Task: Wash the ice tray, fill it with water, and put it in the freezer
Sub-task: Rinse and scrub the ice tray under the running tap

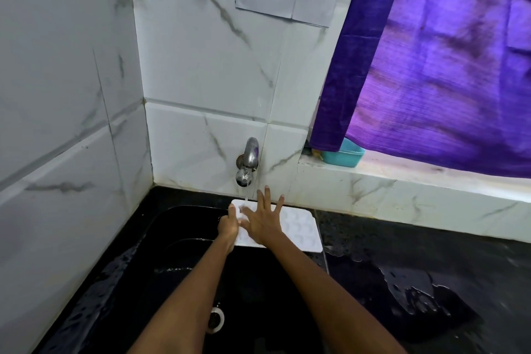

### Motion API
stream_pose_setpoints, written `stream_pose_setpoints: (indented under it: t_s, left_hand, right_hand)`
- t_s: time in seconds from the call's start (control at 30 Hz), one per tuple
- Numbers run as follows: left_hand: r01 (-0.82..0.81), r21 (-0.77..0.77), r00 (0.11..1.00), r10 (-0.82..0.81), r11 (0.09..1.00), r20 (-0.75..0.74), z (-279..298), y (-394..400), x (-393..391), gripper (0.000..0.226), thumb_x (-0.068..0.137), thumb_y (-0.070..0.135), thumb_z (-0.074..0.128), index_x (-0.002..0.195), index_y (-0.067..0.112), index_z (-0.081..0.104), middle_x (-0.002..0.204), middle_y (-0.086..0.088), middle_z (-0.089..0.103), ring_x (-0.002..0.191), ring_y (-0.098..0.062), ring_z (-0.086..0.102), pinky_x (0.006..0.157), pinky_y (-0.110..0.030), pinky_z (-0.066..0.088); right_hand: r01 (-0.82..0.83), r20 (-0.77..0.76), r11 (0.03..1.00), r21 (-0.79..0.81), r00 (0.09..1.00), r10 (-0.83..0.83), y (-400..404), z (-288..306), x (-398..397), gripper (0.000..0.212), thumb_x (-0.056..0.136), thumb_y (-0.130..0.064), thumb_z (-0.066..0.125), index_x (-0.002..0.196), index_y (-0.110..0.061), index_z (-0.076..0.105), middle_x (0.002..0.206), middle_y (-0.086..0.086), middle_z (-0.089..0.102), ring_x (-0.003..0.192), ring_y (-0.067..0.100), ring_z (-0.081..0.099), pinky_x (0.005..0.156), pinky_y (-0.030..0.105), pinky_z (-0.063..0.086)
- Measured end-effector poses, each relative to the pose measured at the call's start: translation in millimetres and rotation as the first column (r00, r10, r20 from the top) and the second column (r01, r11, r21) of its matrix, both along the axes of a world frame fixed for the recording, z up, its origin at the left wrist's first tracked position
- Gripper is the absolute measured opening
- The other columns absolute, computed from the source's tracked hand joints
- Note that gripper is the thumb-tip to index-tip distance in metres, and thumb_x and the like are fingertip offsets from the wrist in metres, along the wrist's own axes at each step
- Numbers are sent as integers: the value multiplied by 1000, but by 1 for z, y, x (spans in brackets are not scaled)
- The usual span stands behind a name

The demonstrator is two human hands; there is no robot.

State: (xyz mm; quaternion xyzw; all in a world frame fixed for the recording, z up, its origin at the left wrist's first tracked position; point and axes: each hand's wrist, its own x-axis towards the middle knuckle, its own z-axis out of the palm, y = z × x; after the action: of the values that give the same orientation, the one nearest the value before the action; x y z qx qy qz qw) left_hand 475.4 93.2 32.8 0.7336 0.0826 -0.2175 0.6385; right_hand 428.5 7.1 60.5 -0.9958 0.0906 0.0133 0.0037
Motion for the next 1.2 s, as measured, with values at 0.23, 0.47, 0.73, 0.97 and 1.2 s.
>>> stream_pose_setpoints:
  t_s: [0.23, 0.47, 0.73, 0.97, 1.2]
  left_hand:
    - [-98, -1, 995, 98, 995, 16, 2, 4, -6, 60, 103, 38, 26, 124, -12, 54, 127, -30, 56, 118, -38, 54, 95, -35, 43]
    - [-173, -8, 985, 173, 985, -1, 9, 11, -1, 66, 100, 47, 28, 120, -10, 56, 123, -26, 59, 114, -39, 56, 91, -35, 44]
    - [-164, 32, 986, 164, 986, 22, 8, 25, -1, 62, 93, 49, 49, 109, -9, 61, 110, -23, 65, 106, -37, 62, 86, -33, 47]
    - [-172, 46, 985, 171, 984, 21, 13, 31, -4, 58, 96, 43, 47, 114, -11, 59, 118, -26, 63, 110, -38, 61, 95, -38, 48]
    - [-198, 33, 980, 198, 980, 9, 15, 32, -9, 59, 96, 43, 47, 114, -11, 60, 117, -26, 63, 110, -38, 60, 95, -38, 48]
  right_hand:
    - [-45, 148, 965, 258, 989, 7, -13, 8, -11, 38, 95, -39, 47, 130, -26, 51, 146, 10, 29, 145, 30, 7, 115, 54, 8]
    - [63, 90, 981, 183, 993, -81, 3, 7, -4, 46, 97, -45, 36, 136, -22, 44, 157, 15, 6, 145, 35, -13, 112, 65, -3]
    - [33, 40, 998, 57, 999, -35, 8, 10, 3, 49, 94, -54, 35, 129, -25, 54, 155, 17, 13, 146, 35, -10, 109, 68, -3]
    - [49, 42, 998, 28, 998, -50, 11, 8, 5, 54, 90, -63, 32, 128, -32, 53, 155, 20, 11, 145, 37, -15, 105, 71, -10]
    - [77, 30, 997, 28, 997, -78, 12, 4, 5, 54, 89, -67, 30, 131, -38, 49, 154, 19, 14, 145, 37, -14, 106, 71, -9]
